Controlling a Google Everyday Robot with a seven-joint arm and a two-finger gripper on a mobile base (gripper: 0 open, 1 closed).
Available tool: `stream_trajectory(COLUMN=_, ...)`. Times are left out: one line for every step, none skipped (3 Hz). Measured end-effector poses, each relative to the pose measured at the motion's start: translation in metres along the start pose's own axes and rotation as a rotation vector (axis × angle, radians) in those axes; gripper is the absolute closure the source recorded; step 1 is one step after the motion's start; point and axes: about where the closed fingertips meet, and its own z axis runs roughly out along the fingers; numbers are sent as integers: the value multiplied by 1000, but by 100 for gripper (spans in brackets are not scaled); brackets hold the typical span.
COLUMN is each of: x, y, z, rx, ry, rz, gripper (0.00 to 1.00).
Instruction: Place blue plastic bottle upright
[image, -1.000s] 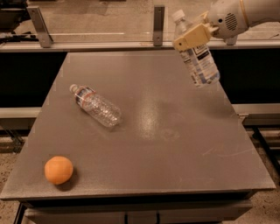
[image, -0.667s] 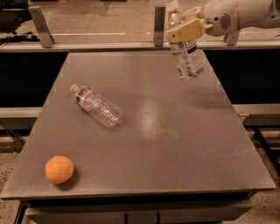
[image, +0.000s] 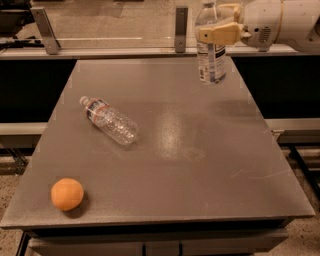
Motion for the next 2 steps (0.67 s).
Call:
stream_trajectory(x=1, y=-9, z=-3, rx=66, ry=-24, rz=-20, gripper=100)
stream_trajectory(x=4, y=-12, z=-10, rx=59, ry=-100, rz=-47, gripper=100)
